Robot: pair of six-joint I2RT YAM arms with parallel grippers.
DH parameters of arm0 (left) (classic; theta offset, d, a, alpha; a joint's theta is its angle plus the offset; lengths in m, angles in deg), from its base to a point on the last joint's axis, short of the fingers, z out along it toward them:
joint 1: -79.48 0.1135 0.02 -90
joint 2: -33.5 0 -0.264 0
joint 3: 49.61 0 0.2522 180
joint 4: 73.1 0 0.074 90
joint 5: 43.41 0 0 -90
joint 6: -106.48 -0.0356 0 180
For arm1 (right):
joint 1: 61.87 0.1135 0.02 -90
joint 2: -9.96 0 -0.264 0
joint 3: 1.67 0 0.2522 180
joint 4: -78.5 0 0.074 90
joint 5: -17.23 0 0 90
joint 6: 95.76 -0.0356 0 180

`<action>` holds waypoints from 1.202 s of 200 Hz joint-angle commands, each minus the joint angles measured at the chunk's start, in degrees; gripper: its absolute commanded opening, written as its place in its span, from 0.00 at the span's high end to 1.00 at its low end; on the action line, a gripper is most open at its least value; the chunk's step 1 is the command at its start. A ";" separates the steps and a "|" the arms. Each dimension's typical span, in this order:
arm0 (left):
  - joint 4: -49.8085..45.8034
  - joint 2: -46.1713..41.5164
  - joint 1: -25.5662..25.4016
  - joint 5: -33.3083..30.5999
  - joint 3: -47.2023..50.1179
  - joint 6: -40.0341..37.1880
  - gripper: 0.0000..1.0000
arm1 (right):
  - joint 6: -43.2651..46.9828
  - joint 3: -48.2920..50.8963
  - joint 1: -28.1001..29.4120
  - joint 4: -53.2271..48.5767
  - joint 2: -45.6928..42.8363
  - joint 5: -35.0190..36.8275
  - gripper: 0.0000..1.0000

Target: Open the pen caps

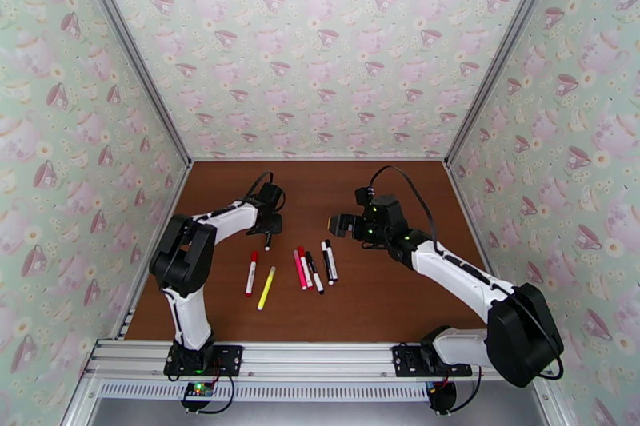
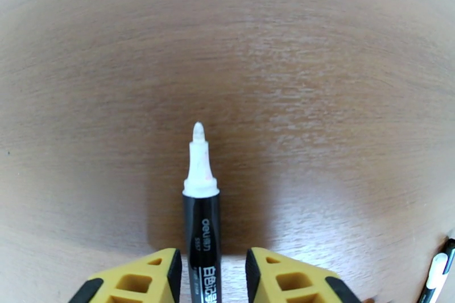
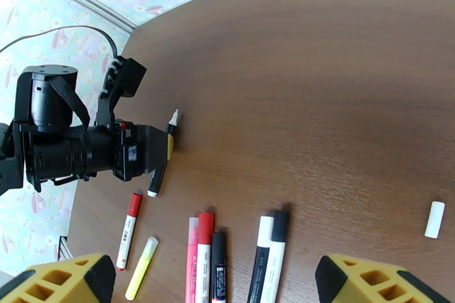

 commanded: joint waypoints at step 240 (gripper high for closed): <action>-21.52 -30.23 0.49 10.21 22.45 11.41 0.54 | 4.22 1.16 3.94 3.35 -1.10 -7.28 0.00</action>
